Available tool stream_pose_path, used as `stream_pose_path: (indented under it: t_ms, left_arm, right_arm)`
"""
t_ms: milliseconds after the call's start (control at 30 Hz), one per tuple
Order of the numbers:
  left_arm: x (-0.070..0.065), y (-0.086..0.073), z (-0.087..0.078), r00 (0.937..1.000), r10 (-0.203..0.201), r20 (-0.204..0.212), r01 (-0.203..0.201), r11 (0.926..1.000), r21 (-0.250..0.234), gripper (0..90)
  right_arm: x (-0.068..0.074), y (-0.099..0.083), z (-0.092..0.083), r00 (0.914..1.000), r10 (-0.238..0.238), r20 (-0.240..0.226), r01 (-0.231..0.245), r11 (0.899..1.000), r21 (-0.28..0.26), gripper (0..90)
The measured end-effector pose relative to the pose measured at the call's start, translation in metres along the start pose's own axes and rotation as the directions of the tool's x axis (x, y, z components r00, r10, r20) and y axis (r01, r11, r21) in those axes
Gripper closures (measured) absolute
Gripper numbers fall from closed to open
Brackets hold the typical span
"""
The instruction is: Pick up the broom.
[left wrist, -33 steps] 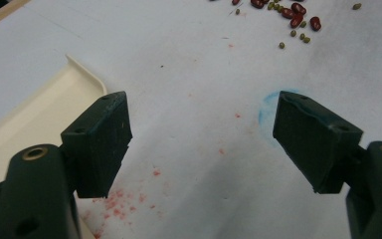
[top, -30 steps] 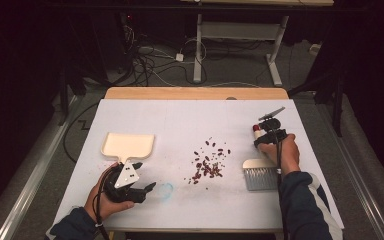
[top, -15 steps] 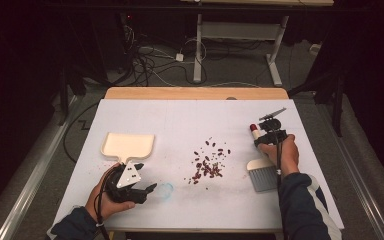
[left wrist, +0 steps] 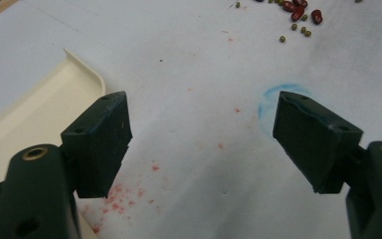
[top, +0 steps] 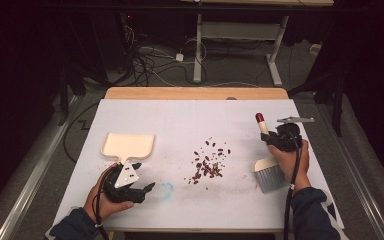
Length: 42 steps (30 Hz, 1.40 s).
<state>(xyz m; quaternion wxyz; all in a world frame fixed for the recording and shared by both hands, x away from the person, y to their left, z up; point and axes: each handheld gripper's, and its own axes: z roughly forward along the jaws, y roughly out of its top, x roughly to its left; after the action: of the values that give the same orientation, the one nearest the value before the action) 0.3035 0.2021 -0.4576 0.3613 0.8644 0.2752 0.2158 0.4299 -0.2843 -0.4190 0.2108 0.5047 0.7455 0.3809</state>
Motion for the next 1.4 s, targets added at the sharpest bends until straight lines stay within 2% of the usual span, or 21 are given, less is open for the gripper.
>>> stream_pose_path:
  t_ms: [67,133,267,333,467,533,633,733,867,900,933,967,1000,1067,1100,1167,1233,1267,1333,1400]
  left_arm:
    - [0.0,0.001,0.0,1.0,-0.004,-0.004,0.004,1.0,-0.006,22.2]
    - [0.0,0.001,-0.001,1.0,-0.005,-0.007,0.005,0.9999,-0.01,22.2]
    - [-0.001,0.003,0.0,0.9999,-0.013,0.007,0.013,0.9996,-0.025,22.2]
    - [-0.004,0.005,0.001,0.9998,-0.006,0.02,0.007,0.9995,-0.03,22.2]
    - [-0.01,0.013,0.0,0.9986,-0.01,0.052,0.014,0.9977,-0.067,22.2]
    - [-0.015,0.02,-0.001,0.9976,-0.007,0.069,0.013,0.9953,-0.096,22.2]
    - [-0.029,0.038,-0.001,0.9938,0.026,0.108,-0.01,0.9891,-0.147,22.2]
    - [-0.049,0.061,0.003,0.9838,0.068,0.166,-0.035,0.98,-0.196,22.2]
    - [-0.08,0.095,0.017,0.9592,0.131,0.251,-0.066,0.9657,-0.251,22.6]
    - [-0.08,0.095,0.017,0.9592,0.131,0.251,-0.066,0.9657,-0.251,23.0]
    - [-0.095,0.111,0.026,0.9539,0.146,0.262,-0.074,0.9614,-0.265,23.1]
    - [-0.1,0.118,0.03,0.9529,0.149,0.264,-0.074,0.9592,-0.273,23.1]
    - [-0.105,0.124,0.035,0.9523,0.149,0.267,-0.071,0.9576,-0.279,23.2]
    - [-0.112,0.135,0.045,0.9505,0.131,0.282,-0.047,0.9566,-0.288,24.0]
    - [-0.115,0.14,0.05,0.9477,0.12,0.296,-0.03,0.9555,-0.293,24.4]
    - [-0.117,0.144,0.054,0.9464,0.111,0.303,-0.018,0.9556,-0.294,25.9]
    - [-0.123,0.151,0.065,0.9493,0.094,0.3,-0.001,0.9545,-0.298,27.7]
    - [-0.123,0.152,0.067,0.9507,0.085,0.298,0.007,0.9554,-0.295,29.3]
    - [-0.121,0.153,0.07,0.9527,0.065,0.297,0.027,0.9545,-0.297,32.7]
    - [-0.118,0.152,0.071,0.9532,0.049,0.298,0.044,0.9538,-0.297,37.3]
  right_arm:
    - [0.003,-0.002,-0.011,0.9997,-0.018,0.016,0.019,0.999,-0.041,70.5]
    - [0.005,-0.004,-0.024,0.9997,-0.021,-0.01,0.02,0.995,-0.098,70.5]
    - [0.009,-0.01,-0.046,0.9989,-0.044,-0.012,0.042,0.984,-0.176,70.5]
    - [0.011,-0.015,-0.055,0.9973,-0.061,-0.042,0.05,0.974,-0.219,70.5]
    - [0.02,-0.022,-0.074,0.9958,-0.078,-0.047,0.062,0.96,-0.274,70.5]
    - [0.026,-0.024,-0.083,0.993,-0.106,-0.053,0.085,0.95,-0.301,70.5]
    - [0.036,-0.025,-0.095,0.9912,-0.122,-0.053,0.096,0.933,-0.347,70.5]
    - [0.046,-0.022,-0.104,0.9895,-0.133,-0.057,0.101,0.916,-0.388,70.5]
    - [0.064,-0.018,-0.11,0.9854,-0.163,-0.048,0.128,0.898,-0.42,70.4]
    - [0.069,-0.017,-0.111,0.9847,-0.167,-0.048,0.132,0.897,-0.423,70.5]
    - [0.074,-0.016,-0.111,0.9832,-0.176,-0.049,0.139,0.894,-0.426,70.4]
    - [0.079,-0.015,-0.111,0.9829,-0.177,-0.049,0.139,0.891,-0.433,70.4]
    - [0.085,-0.014,-0.111,0.9841,-0.172,-0.045,0.135,0.889,-0.438,70.4]
    - [0.096,-0.012,-0.11,0.9801,-0.194,-0.044,0.154,0.88,-0.45,70.4]
    - [0.102,-0.011,-0.11,0.9781,-0.205,-0.035,0.167,0.874,-0.456,70.4]
    - [0.114,-0.011,-0.109,0.9748,-0.221,-0.03,0.183,0.869,-0.459,70.4]
    - [0.124,-0.011,-0.108,0.9711,-0.237,-0.031,0.195,0.861,-0.47,70.4]
    - [0.129,-0.011,-0.107,0.9697,-0.242,-0.033,0.198,0.86,-0.47,70.4]
    - [0.138,-0.012,-0.106,0.9648,-0.262,-0.023,0.219,0.85,-0.478,70.4]
    - [0.146,-0.012,-0.105,0.9614,-0.274,-0.029,0.228,0.85,-0.476,70.3]
